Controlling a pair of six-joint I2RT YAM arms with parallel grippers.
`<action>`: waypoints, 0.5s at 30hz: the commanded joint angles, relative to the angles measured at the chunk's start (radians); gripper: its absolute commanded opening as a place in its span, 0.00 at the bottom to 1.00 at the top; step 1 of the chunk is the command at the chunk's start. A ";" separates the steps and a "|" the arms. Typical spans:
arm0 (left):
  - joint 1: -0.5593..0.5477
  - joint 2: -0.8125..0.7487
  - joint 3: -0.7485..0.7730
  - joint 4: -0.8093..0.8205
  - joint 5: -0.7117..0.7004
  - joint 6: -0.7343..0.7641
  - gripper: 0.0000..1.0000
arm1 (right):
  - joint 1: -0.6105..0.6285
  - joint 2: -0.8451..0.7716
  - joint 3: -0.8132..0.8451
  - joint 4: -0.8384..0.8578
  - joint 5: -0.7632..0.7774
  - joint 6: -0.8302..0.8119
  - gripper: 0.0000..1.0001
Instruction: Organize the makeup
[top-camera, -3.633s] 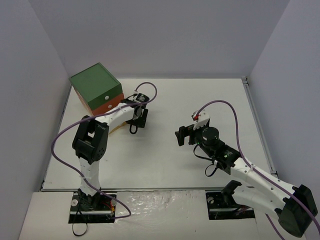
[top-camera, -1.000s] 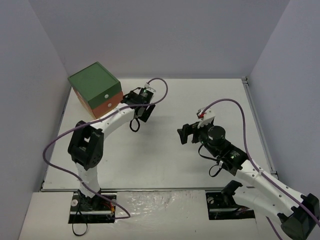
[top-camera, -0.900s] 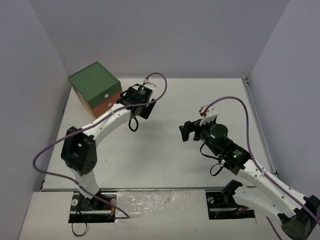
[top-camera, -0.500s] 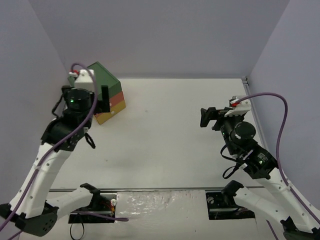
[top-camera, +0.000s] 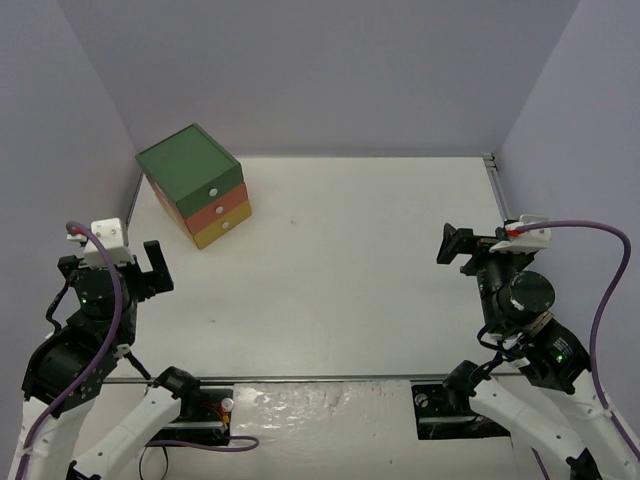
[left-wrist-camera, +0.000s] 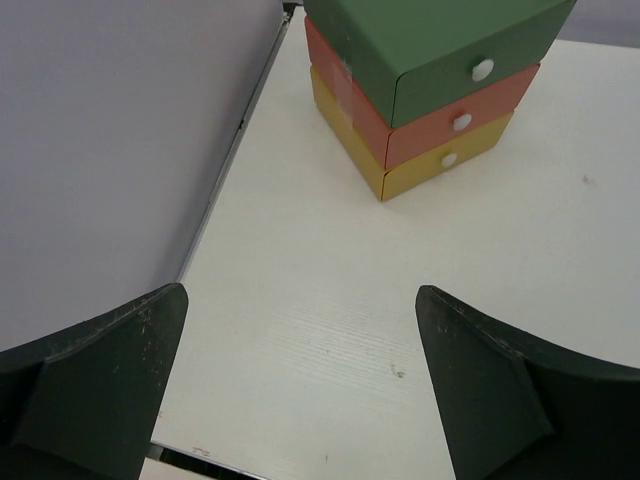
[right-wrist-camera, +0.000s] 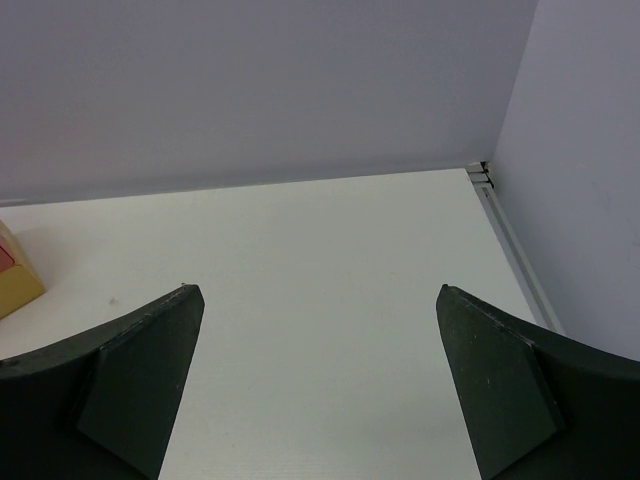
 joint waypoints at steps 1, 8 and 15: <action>0.003 -0.033 -0.039 -0.026 -0.027 -0.066 0.97 | -0.002 -0.006 -0.001 0.050 0.044 -0.028 1.00; 0.003 -0.040 -0.076 0.013 -0.024 -0.068 0.97 | 0.000 -0.003 -0.008 0.049 0.034 -0.022 1.00; 0.003 -0.026 -0.076 0.004 -0.038 -0.087 0.97 | 0.001 -0.002 -0.011 0.049 0.028 -0.019 1.00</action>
